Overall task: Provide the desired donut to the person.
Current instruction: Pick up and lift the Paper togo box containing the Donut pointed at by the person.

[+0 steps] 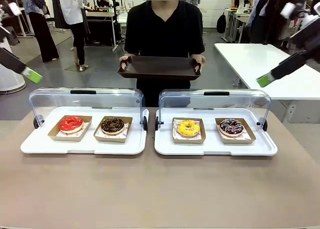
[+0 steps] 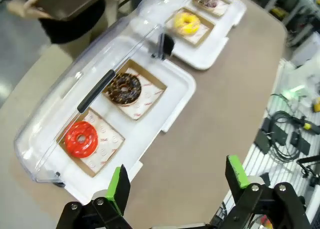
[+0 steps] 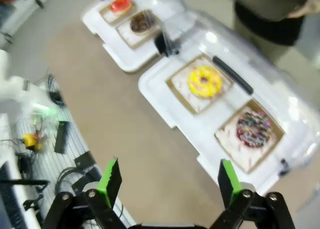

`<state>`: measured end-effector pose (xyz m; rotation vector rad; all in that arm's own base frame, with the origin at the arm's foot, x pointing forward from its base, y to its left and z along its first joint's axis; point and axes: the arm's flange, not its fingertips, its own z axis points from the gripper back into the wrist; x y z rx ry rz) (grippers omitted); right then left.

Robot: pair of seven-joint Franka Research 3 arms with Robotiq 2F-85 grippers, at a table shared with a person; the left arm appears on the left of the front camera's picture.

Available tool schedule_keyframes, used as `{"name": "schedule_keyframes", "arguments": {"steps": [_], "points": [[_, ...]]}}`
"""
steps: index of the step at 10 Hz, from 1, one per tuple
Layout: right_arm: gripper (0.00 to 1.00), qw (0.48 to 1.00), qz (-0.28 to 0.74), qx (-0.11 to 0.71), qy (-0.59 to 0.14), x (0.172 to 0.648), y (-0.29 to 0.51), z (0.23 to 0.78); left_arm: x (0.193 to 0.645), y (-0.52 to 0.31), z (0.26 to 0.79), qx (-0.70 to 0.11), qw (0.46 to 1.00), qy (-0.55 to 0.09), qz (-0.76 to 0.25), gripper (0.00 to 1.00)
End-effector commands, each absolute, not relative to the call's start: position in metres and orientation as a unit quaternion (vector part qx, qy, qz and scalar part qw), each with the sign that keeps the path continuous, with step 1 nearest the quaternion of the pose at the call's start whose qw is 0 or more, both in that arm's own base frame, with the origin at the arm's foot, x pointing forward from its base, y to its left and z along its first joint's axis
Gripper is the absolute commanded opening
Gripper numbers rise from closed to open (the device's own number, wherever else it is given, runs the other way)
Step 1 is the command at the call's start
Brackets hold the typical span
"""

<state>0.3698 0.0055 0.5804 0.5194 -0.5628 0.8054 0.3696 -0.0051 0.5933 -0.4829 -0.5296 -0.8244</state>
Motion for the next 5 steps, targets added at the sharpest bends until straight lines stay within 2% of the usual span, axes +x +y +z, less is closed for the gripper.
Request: {"name": "schedule_keyframes", "arguments": {"steps": [1,5], "points": [[1.0,0.811,0.389,0.345,-0.267,0.396,-0.039,0.578,0.383,0.029,0.602,-0.267,0.833,-0.256,-0.41,1.0],[1.0,0.751,0.386,0.419,-0.334,0.384,-0.146,0.547,0.353,0.111,0.599,-0.292,0.77,-0.32,-0.469,1.0]]}}
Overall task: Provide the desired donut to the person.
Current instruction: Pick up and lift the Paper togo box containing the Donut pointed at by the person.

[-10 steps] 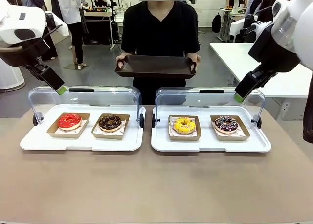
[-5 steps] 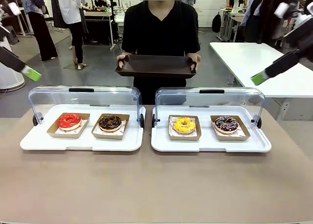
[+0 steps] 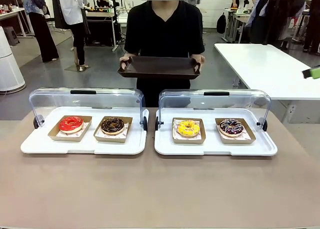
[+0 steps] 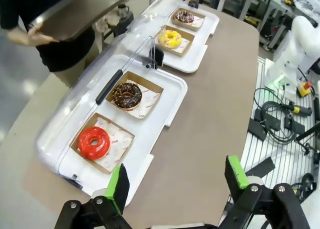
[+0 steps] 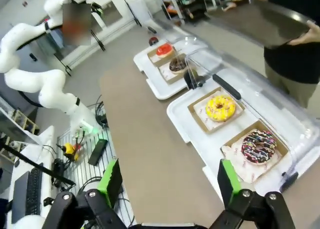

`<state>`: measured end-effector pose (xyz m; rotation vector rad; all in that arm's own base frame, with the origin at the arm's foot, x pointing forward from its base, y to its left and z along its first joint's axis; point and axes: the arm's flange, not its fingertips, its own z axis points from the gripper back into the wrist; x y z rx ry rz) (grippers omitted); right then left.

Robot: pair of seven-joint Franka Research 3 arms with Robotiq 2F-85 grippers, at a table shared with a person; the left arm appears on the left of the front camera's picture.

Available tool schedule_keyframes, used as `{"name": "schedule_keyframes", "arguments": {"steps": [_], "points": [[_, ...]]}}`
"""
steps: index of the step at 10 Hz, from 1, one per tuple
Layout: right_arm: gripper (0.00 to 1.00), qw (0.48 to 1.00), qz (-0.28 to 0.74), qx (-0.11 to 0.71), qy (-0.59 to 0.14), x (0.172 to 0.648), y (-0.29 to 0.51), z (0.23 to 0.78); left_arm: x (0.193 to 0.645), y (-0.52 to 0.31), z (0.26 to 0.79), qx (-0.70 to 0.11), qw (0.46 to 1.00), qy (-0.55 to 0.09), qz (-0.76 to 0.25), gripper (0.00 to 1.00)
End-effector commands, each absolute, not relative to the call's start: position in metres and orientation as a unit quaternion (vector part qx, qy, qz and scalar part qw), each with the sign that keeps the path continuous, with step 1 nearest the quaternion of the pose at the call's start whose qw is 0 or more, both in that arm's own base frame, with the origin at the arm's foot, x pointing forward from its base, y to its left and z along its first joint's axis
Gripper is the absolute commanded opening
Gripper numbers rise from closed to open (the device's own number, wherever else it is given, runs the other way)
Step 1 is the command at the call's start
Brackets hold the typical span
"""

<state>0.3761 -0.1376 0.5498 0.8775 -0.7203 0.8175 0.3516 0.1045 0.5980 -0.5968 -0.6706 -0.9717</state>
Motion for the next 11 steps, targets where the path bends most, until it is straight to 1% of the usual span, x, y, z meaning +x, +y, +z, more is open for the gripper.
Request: {"name": "schedule_keyframes", "arguments": {"steps": [1,4,7,10,11], "points": [[1.0,0.748,0.375,0.416,-0.356,0.372,-0.166,0.544,0.344,0.128,0.595,-0.292,0.762,-0.339,-0.467,1.0],[1.0,0.753,0.35,0.399,-0.389,0.343,-0.197,0.543,0.316,0.161,0.582,-0.294,0.763,-0.368,-0.443,1.0],[1.0,0.754,0.349,0.381,-0.406,0.325,-0.197,0.545,0.292,0.165,0.568,-0.295,0.768,-0.383,-0.42,1.0],[1.0,0.756,0.361,0.358,-0.412,0.315,-0.18,0.554,0.292,0.153,0.567,-0.299,0.774,-0.383,-0.406,1.0],[1.0,0.764,0.354,0.375,-0.389,0.323,-0.198,0.554,0.294,0.169,0.566,-0.298,0.778,-0.37,-0.411,1.0]]}}
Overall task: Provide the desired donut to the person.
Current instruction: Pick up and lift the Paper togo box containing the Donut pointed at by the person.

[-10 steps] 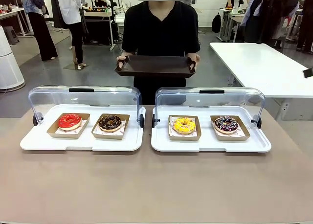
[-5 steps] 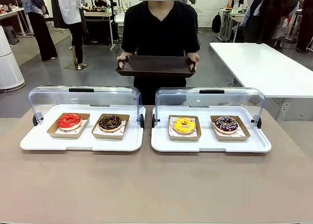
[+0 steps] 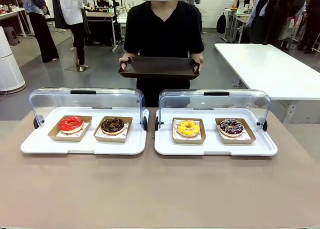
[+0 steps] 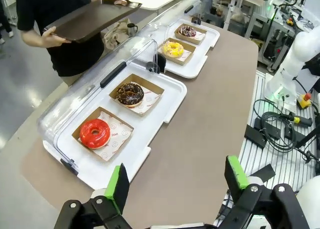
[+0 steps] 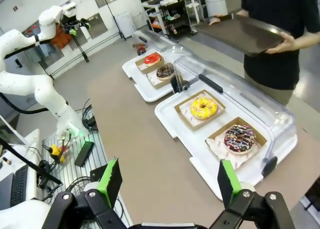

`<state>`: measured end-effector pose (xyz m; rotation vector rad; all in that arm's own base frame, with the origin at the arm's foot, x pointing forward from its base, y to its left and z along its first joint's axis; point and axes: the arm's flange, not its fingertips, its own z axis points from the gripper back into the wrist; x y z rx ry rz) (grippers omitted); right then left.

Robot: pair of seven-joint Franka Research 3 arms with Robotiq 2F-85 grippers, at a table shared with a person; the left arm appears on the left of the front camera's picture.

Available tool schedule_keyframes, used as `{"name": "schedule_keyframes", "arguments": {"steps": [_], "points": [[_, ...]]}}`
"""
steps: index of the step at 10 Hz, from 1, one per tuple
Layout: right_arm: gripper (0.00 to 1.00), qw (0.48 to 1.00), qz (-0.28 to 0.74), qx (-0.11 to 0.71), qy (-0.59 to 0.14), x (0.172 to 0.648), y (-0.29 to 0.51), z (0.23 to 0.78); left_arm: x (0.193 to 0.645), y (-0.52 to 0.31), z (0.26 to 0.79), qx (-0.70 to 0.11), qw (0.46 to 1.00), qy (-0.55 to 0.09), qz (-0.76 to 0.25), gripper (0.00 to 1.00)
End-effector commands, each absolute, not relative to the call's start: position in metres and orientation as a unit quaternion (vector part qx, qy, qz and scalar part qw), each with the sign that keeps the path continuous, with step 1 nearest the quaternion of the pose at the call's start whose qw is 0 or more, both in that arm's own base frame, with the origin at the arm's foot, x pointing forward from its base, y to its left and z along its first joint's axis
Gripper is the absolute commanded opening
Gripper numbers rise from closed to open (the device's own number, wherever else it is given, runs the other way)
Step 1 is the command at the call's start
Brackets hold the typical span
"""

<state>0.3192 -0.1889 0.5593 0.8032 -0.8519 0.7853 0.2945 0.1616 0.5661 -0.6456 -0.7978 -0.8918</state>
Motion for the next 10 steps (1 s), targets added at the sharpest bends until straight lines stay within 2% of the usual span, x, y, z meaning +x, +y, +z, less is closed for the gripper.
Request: {"name": "schedule_keyframes", "arguments": {"steps": [1,10], "points": [[1.0,0.764,0.354,0.375,-0.389,0.323,-0.1975,0.5542,0.2935,0.1695,0.5662,-0.298,0.778,-0.37,-0.411,1.0],[1.0,0.764,0.354,0.375,-0.389,0.323,-0.1975,0.5542,0.2935,0.1695,0.5662,-0.298,0.778,-0.37,-0.411,1.0]]}}
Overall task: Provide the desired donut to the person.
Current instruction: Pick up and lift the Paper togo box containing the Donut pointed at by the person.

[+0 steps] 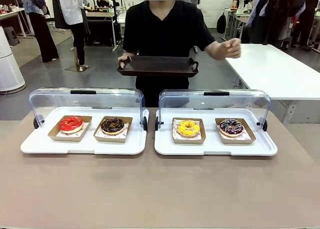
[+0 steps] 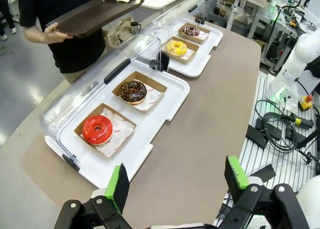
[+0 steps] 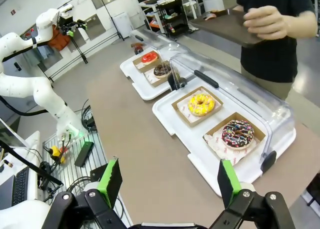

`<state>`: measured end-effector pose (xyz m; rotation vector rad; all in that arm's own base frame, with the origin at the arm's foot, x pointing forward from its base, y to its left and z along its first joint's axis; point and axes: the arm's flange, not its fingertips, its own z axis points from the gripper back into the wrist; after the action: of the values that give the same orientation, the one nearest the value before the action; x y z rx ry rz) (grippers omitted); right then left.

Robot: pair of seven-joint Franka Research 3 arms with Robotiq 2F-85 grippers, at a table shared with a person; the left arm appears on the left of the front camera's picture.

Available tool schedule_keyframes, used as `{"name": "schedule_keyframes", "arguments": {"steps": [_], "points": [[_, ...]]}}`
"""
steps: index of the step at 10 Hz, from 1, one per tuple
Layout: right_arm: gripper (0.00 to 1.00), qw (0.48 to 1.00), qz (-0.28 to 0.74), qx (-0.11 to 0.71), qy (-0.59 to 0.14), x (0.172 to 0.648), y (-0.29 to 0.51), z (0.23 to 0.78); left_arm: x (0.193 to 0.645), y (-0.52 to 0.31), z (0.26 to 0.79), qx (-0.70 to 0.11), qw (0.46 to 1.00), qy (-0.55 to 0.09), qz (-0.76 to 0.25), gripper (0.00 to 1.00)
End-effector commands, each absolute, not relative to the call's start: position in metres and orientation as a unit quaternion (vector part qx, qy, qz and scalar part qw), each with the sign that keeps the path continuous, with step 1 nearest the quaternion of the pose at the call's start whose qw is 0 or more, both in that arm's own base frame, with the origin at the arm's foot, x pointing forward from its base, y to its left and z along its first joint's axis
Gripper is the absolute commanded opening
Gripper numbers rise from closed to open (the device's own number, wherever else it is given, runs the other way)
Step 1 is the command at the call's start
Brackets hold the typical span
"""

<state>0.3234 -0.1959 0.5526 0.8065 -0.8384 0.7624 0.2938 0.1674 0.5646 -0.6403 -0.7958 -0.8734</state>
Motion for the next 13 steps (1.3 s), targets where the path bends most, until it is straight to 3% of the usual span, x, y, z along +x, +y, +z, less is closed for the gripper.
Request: {"name": "schedule_keyframes", "arguments": {"steps": [1,13], "points": [[1.0,0.764,0.354,0.375,-0.389,0.323,-0.1975,0.5542,0.2935,0.1695,0.5662,-0.298,0.778,-0.37,-0.411,1.0],[1.0,0.764,0.354,0.375,-0.389,0.323,-0.1975,0.5542,0.2935,0.1695,0.5662,-0.298,0.778,-0.37,-0.411,1.0]]}}
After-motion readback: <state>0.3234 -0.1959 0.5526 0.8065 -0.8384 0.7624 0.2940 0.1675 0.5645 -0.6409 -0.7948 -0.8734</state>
